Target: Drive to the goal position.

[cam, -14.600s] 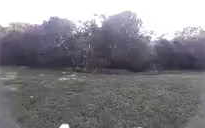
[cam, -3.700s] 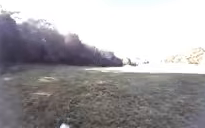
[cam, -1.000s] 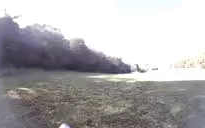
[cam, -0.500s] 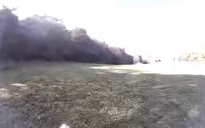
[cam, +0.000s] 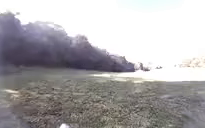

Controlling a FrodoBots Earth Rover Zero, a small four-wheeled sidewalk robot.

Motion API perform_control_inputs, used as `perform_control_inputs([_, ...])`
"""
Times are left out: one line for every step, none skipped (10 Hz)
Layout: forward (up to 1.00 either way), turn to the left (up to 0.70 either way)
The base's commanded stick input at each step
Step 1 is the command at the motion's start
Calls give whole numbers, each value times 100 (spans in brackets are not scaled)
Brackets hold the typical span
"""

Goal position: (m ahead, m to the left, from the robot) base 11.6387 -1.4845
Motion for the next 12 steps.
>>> perform_control_inputs([70,0])
perform_control_inputs([70,0])
perform_control_inputs([70,0])
perform_control_inputs([70,0])
perform_control_inputs([70,0])
perform_control_inputs([70,0])
perform_control_inputs([70,0])
perform_control_inputs([70,0])
perform_control_inputs([70,0])
perform_control_inputs([70,0])
perform_control_inputs([70,0])
perform_control_inputs([70,0])
